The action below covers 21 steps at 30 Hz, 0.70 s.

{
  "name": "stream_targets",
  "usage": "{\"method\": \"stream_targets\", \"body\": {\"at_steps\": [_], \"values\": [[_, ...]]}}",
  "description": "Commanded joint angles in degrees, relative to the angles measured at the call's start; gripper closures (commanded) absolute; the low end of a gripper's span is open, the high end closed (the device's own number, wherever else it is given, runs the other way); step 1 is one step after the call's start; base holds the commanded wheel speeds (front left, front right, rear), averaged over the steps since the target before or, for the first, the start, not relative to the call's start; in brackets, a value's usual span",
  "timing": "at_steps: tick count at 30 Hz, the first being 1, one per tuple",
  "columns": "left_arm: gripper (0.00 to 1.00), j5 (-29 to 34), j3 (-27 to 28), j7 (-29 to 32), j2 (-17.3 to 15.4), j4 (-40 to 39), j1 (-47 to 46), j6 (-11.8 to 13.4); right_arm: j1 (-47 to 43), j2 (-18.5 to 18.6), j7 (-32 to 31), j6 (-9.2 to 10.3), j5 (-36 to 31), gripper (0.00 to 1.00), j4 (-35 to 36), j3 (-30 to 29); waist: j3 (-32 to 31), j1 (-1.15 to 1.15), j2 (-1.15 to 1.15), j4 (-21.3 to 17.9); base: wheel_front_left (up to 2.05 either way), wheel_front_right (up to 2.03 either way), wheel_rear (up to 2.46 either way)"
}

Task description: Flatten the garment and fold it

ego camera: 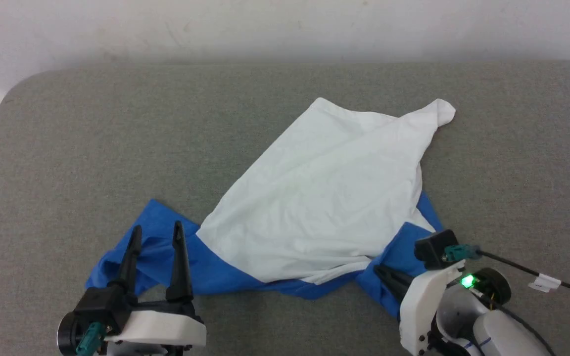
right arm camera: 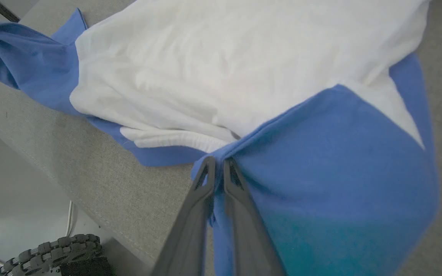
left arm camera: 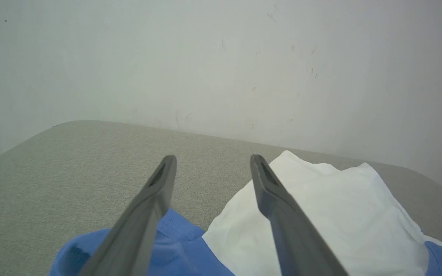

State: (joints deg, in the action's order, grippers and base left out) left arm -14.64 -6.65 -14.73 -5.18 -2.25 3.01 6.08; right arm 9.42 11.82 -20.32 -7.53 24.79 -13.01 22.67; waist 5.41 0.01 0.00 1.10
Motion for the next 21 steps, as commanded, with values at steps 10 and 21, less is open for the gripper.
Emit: {"method": "stream_targets", "body": {"at_steps": [10, 21], "values": [[0.00, 2.2, 1.9, -0.3, 1.4, 0.2, -1.7, -1.8, 10.2, 4.5, 4.3, 0.04, -0.5, 1.00, 4.4, -6.5, 1.3, 0.00, 0.00, -2.1, 0.00, 0.00, 0.00], [0.00, 2.8, 0.1, -0.3, 2.2, 1.1, -7.3, -3.5, 20.0, 11.0, 5.9, 0.04, 2.5, 1.00, -10.7, -23.0, 8.4, 0.00, 0.00, 0.3, 0.00, 0.00, 0.00]]}}
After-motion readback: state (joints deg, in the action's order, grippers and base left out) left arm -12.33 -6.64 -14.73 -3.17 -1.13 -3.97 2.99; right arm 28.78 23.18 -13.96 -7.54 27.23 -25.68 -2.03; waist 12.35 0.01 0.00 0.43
